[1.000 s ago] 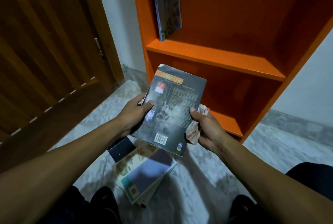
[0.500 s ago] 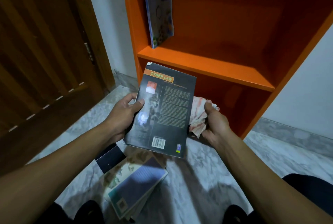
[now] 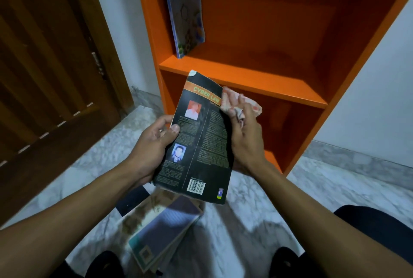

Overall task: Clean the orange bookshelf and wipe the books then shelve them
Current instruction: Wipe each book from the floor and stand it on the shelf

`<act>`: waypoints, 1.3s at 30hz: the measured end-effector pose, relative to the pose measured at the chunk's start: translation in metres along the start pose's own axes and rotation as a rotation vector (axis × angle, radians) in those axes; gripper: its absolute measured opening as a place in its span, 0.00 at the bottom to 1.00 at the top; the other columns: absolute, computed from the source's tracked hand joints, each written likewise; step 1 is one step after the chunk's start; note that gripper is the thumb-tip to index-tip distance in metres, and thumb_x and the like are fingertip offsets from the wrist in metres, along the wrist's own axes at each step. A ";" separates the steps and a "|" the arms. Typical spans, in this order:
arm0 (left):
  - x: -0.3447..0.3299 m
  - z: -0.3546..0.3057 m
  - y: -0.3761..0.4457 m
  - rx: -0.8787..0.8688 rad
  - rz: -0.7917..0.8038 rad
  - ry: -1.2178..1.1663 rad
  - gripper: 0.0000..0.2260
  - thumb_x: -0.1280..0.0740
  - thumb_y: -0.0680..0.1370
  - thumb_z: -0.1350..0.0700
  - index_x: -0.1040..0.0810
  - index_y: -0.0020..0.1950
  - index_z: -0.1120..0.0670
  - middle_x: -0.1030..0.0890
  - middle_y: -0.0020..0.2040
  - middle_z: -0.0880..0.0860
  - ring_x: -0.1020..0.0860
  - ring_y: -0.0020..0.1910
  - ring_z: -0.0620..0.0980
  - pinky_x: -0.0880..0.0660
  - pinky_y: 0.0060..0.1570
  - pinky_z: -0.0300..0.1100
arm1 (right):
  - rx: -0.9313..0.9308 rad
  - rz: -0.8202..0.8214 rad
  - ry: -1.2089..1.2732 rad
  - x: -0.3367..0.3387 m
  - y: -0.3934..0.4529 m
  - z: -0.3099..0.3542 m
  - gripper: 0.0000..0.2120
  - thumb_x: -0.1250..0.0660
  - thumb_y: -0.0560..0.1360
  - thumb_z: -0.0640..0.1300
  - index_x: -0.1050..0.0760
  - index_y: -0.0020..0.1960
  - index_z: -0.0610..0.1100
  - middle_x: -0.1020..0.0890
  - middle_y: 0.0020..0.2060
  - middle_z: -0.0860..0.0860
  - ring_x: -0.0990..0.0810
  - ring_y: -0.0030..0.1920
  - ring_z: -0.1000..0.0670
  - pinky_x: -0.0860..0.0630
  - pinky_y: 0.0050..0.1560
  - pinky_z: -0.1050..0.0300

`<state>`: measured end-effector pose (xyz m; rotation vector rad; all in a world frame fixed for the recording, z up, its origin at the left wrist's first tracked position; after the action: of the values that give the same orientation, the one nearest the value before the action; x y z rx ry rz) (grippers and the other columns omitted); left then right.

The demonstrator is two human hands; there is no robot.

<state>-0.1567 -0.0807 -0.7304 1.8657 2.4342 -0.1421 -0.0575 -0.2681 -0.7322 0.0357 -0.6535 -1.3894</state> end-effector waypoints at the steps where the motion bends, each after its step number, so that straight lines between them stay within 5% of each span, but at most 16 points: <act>1: 0.001 -0.001 0.000 -0.003 -0.020 -0.034 0.05 0.37 0.82 0.57 0.22 0.56 0.53 0.16 0.49 0.62 0.16 0.42 0.56 0.19 0.43 0.49 | 0.030 0.041 -0.018 -0.006 -0.007 0.001 0.32 0.47 0.79 0.66 0.32 0.70 0.41 0.28 0.72 0.45 0.28 0.70 0.39 0.29 0.65 0.36; 4: 0.006 -0.004 0.006 0.005 -0.098 -0.166 0.05 0.39 0.84 0.58 0.24 0.53 0.53 0.15 0.44 0.55 0.16 0.38 0.51 0.18 0.37 0.44 | 0.132 0.151 -0.026 -0.021 -0.031 0.013 0.20 0.42 0.81 0.51 0.29 0.65 0.37 0.30 0.73 0.47 0.30 0.72 0.41 0.30 0.67 0.37; 7: 0.019 -0.005 0.013 0.019 -0.197 -0.250 0.06 0.40 0.84 0.57 0.25 0.51 0.52 0.15 0.40 0.52 0.17 0.35 0.48 0.18 0.36 0.42 | 0.242 0.245 0.034 -0.037 -0.053 0.018 0.06 0.40 0.82 0.43 0.29 0.57 0.45 0.32 0.72 0.53 0.38 0.76 0.53 0.37 0.73 0.39; 9: 0.027 -0.005 0.015 0.022 -0.239 -0.297 0.06 0.41 0.84 0.57 0.25 0.51 0.53 0.15 0.39 0.51 0.17 0.35 0.47 0.18 0.34 0.42 | 0.301 0.305 0.052 -0.047 -0.065 0.015 0.09 0.40 0.82 0.38 0.31 0.58 0.49 0.31 0.73 0.52 0.41 0.77 0.56 0.41 0.75 0.41; 15: 0.050 -0.001 0.017 0.025 -0.376 -0.273 0.09 0.40 0.84 0.56 0.26 0.45 0.52 0.17 0.38 0.52 0.19 0.34 0.49 0.19 0.36 0.45 | 0.394 0.469 -0.021 -0.064 -0.094 0.009 0.09 0.43 0.82 0.48 0.29 0.60 0.49 0.26 0.71 0.50 0.36 0.75 0.54 0.37 0.74 0.48; 17: 0.055 -0.004 0.018 -0.015 -0.390 -0.139 0.09 0.40 0.84 0.55 0.27 0.45 0.52 0.17 0.37 0.50 0.19 0.33 0.47 0.20 0.35 0.42 | 0.322 0.516 -0.026 -0.064 -0.096 0.008 0.09 0.44 0.83 0.50 0.30 0.60 0.49 0.21 0.66 0.50 0.25 0.68 0.51 0.28 0.65 0.49; 19: 0.056 -0.006 0.017 -0.050 -0.368 0.008 0.08 0.40 0.85 0.55 0.26 0.48 0.54 0.17 0.35 0.48 0.19 0.32 0.44 0.22 0.33 0.39 | 0.187 0.455 0.090 -0.058 -0.089 0.012 0.09 0.44 0.84 0.50 0.29 0.55 0.45 0.15 0.50 0.55 0.18 0.47 0.58 0.24 0.44 0.57; 22: 0.048 -0.006 0.012 -0.053 -0.294 0.186 0.07 0.39 0.84 0.55 0.24 0.50 0.55 0.16 0.36 0.49 0.18 0.34 0.45 0.22 0.35 0.39 | -0.026 0.109 0.237 -0.035 -0.061 0.016 0.11 0.43 0.84 0.49 0.28 0.49 0.43 0.22 0.37 0.53 0.24 0.38 0.55 0.28 0.41 0.53; 26: 0.025 0.003 0.004 -0.015 -0.143 0.310 0.07 0.38 0.84 0.55 0.22 0.48 0.52 0.14 0.39 0.53 0.15 0.38 0.51 0.21 0.40 0.46 | -0.323 -0.313 0.436 0.002 -0.017 0.002 0.10 0.43 0.84 0.48 0.30 0.48 0.44 0.24 0.40 0.45 0.26 0.40 0.50 0.28 0.42 0.52; 29: -0.001 0.007 -0.005 -0.006 -0.027 0.329 0.07 0.38 0.84 0.55 0.22 0.51 0.56 0.14 0.41 0.57 0.15 0.39 0.55 0.20 0.43 0.49 | -0.285 -0.414 0.453 0.019 0.001 0.007 0.09 0.44 0.84 0.48 0.30 0.52 0.43 0.21 0.45 0.52 0.21 0.43 0.62 0.24 0.45 0.56; 32: -0.033 0.008 -0.012 -0.017 0.028 0.279 0.06 0.38 0.84 0.56 0.23 0.52 0.57 0.15 0.38 0.55 0.16 0.36 0.53 0.21 0.37 0.43 | -0.134 -0.324 0.325 0.007 -0.001 0.018 0.11 0.45 0.84 0.52 0.31 0.56 0.44 0.19 0.56 0.50 0.21 0.59 0.54 0.23 0.60 0.47; 35: -0.048 0.008 -0.010 -0.009 -0.030 0.118 0.05 0.38 0.83 0.59 0.23 0.50 0.57 0.18 0.38 0.59 0.19 0.35 0.54 0.22 0.36 0.43 | -0.002 -0.145 0.100 -0.019 -0.014 0.021 0.19 0.47 0.83 0.58 0.33 0.63 0.44 0.23 0.63 0.43 0.26 0.64 0.38 0.29 0.61 0.34; 39: -0.039 0.008 0.004 0.030 -0.153 -0.049 0.07 0.38 0.83 0.60 0.25 0.46 0.55 0.20 0.40 0.59 0.21 0.37 0.55 0.23 0.41 0.47 | 0.089 0.087 0.093 -0.045 -0.039 0.025 0.25 0.47 0.82 0.56 0.35 0.73 0.42 0.32 0.75 0.49 0.38 0.77 0.44 0.37 0.72 0.37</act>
<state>-0.1429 -0.1184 -0.7340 1.6645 2.5535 -0.2311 -0.1049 -0.2268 -0.7449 0.1404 -0.6323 -1.2671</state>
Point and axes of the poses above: each hand's wrist, its own y-axis towards the middle knuckle, its own x-axis out of the back of the hand, z = x × y, the point moved 5 cm from there along y, towards the middle knuckle
